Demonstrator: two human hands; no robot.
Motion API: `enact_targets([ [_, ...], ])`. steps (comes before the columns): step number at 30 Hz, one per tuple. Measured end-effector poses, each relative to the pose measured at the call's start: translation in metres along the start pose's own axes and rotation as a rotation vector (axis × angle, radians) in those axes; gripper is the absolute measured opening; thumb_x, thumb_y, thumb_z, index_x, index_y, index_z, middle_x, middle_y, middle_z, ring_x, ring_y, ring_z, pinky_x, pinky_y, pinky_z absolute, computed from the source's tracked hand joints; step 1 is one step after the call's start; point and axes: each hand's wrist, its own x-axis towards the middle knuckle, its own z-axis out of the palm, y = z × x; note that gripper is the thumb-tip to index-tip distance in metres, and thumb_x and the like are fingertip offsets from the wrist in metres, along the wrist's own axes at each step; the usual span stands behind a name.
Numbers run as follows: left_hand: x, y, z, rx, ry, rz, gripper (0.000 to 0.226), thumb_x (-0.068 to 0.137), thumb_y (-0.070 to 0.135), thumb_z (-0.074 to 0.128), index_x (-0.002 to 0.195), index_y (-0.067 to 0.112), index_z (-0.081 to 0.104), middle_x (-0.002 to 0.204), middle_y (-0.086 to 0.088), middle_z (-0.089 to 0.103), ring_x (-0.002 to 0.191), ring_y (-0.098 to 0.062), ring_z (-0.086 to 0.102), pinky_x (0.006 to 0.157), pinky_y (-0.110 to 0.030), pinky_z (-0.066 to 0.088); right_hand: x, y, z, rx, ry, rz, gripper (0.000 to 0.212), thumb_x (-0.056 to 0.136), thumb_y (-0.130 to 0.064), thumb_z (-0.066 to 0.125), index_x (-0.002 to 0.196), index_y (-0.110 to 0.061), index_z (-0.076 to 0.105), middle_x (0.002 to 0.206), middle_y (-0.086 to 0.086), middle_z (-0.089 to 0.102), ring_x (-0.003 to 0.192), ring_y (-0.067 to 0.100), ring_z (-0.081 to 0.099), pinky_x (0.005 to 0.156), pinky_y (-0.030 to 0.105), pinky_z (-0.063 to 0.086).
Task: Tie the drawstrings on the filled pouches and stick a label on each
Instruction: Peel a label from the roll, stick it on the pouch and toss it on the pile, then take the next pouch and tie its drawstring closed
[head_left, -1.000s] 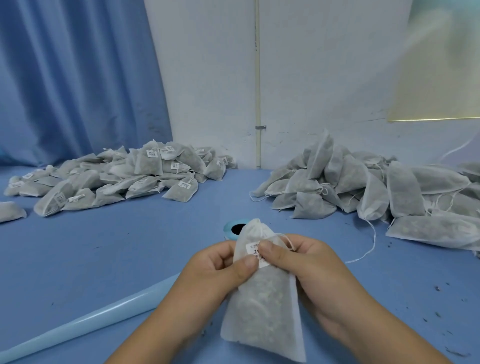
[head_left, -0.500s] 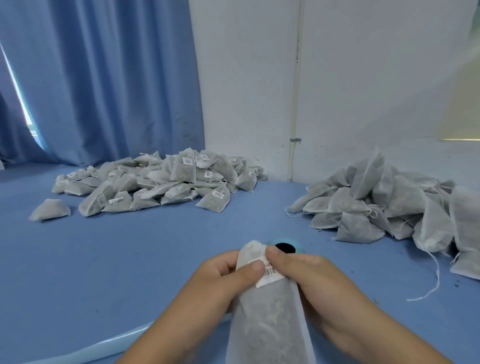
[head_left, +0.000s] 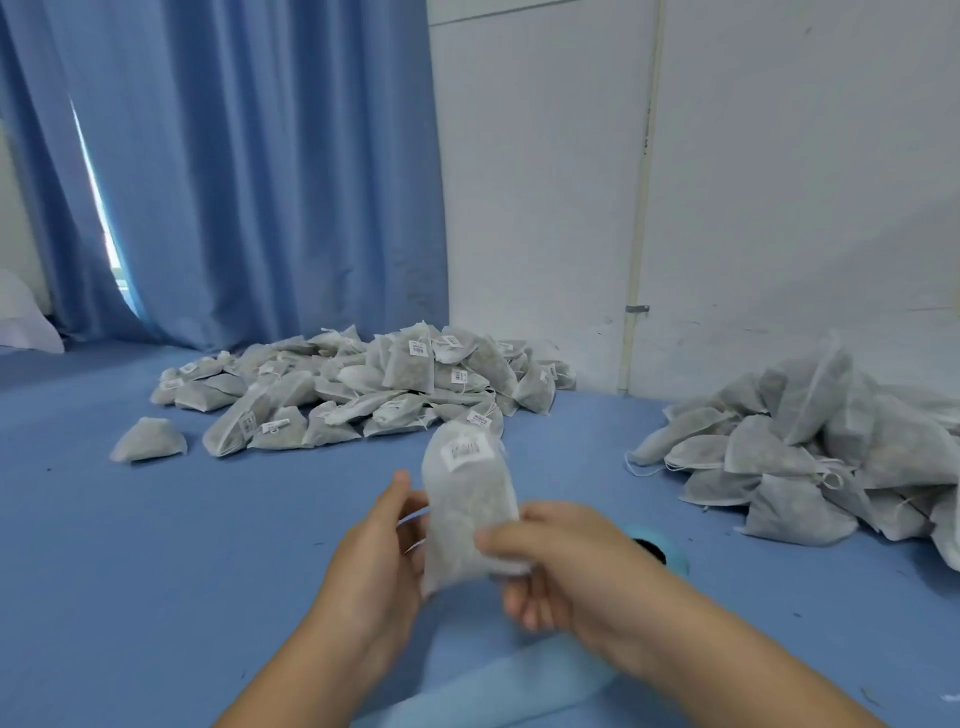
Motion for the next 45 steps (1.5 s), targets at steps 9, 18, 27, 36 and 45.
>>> enact_targets([
  [9,0.015,0.015,-0.002,-0.049,0.133,0.007,0.022,0.097,0.025,0.048,0.086,0.012,0.062,0.074,-0.004,0.063,0.059,-0.020,0.063,0.056,-0.031,0.044,0.083,-0.040,0.003,0.314,0.224,-0.217,0.003,0.082,0.015,0.058,0.081,0.015,0.055,0.073,0.011,0.051,0.094,0.039,0.066,0.089,0.035,0.056],
  [18,-0.005,-0.026,0.076,0.022,-0.059,-0.074,0.014,0.091,0.018,0.052,0.086,0.012,0.063,0.056,0.002,0.057,0.046,-0.013,0.052,0.050,-0.027,0.041,0.008,0.015,-0.066,0.326,0.344,-0.115,0.016,0.092,-0.003,0.051,0.102,0.003,0.062,0.085,0.017,0.073,0.065,0.023,0.071,0.053,0.025,0.054],
  [27,-0.035,-0.111,0.188,0.265,-0.348,-0.026,0.011,0.088,0.014,0.055,0.082,0.010,0.063,0.059,0.002,0.062,0.043,-0.011,0.052,0.048,-0.025,0.038,-0.079,0.047,-0.165,0.094,0.610,-0.129,0.022,0.086,0.002,0.048,0.090,-0.004,0.068,0.081,0.011,0.075,0.054,0.016,0.062,0.052,0.025,0.050],
  [36,-0.029,-0.181,0.227,0.828,-0.392,0.367,0.017,0.089,0.013,0.053,0.086,0.027,0.061,0.078,0.011,0.057,0.064,0.003,0.051,0.057,-0.008,0.037,-0.116,0.068,-0.273,-0.745,1.037,-0.088,0.042,0.085,-0.003,0.048,0.121,-0.022,0.059,0.089,0.001,0.062,0.082,0.021,0.060,0.072,0.028,0.046],
  [45,-0.019,-0.193,0.219,0.975,-0.444,0.460,0.018,0.093,0.013,0.049,0.096,0.029,0.058,0.092,0.006,0.056,0.075,-0.002,0.052,0.062,-0.004,0.037,-0.108,0.058,-0.326,-1.605,0.727,0.302,0.063,0.089,-0.015,0.046,0.144,-0.037,0.025,0.116,0.004,0.050,0.102,0.028,0.057,0.068,0.034,0.040],
])
